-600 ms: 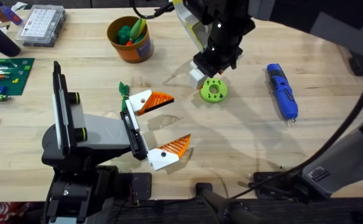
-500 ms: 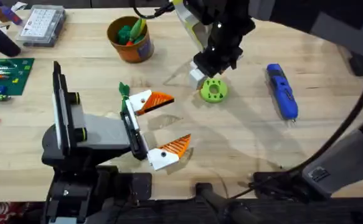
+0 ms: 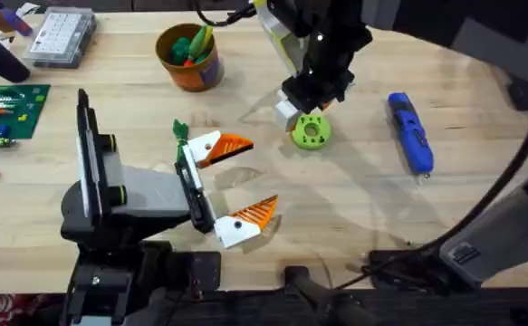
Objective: Pick up the gripper from the table and insert it into the empty holder that is missing its gripper. Then pick up a screw, insert it into the mounting hole, and use the screwdriver to tighten it. Finally, clean up the table by picking up the vegetable and placing it into the bucket.
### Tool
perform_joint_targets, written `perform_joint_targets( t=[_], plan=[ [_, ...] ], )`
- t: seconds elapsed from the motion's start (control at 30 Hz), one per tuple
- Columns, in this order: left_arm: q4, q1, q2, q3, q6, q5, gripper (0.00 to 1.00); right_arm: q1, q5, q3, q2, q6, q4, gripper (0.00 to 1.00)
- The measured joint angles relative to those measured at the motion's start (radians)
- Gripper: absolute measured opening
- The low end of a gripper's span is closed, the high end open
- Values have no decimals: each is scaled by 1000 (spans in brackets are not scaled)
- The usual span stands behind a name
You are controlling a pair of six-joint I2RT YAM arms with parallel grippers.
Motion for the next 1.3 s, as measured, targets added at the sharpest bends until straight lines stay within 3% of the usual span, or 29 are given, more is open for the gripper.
perform_joint_targets(
  t=[0.3,0.63,0.83,1.3],
  plan=[
    [0,0,0,0,0,0,990,0,-3,-11,-89,48,-21,755],
    [0,0,0,0,0,0,990,-5,-7,-281,-313,70,16,755],
    [0,0,0,0,0,0,990,-7,-7,-374,-417,86,14,755],
    [-1,0,0,0,0,0,990,-7,-7,-389,-430,89,15,755]
  ],
)
